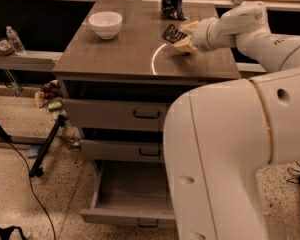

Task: Pick rxbar chocolate from bottom drawer and place on counter

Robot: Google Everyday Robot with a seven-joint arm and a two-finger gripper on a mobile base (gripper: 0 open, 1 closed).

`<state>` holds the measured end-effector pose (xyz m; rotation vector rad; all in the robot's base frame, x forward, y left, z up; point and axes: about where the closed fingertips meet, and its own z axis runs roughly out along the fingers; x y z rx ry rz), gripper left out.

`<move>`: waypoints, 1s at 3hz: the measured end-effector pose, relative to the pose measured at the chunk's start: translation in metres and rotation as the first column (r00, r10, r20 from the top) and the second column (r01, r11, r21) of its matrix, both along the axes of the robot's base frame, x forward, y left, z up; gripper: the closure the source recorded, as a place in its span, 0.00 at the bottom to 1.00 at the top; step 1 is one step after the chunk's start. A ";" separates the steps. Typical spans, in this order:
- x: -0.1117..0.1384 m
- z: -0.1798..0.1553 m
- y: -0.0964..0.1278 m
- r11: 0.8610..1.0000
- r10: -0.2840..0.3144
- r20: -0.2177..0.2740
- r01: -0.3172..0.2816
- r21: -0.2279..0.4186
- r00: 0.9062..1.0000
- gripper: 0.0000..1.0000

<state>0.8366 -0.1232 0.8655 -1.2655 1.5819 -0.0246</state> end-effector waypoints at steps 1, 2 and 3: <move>0.006 -0.006 0.003 1.000 0.015 -0.015 -0.015 0.000 1.000 0.05; 0.008 -0.008 0.002 1.000 0.021 -0.024 -0.021 0.007 0.999 0.00; 0.009 -0.008 0.002 1.000 0.022 -0.025 -0.022 0.008 0.999 0.00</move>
Offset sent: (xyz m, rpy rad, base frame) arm 0.0120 -0.0089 -0.0064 0.0300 0.0429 0.0077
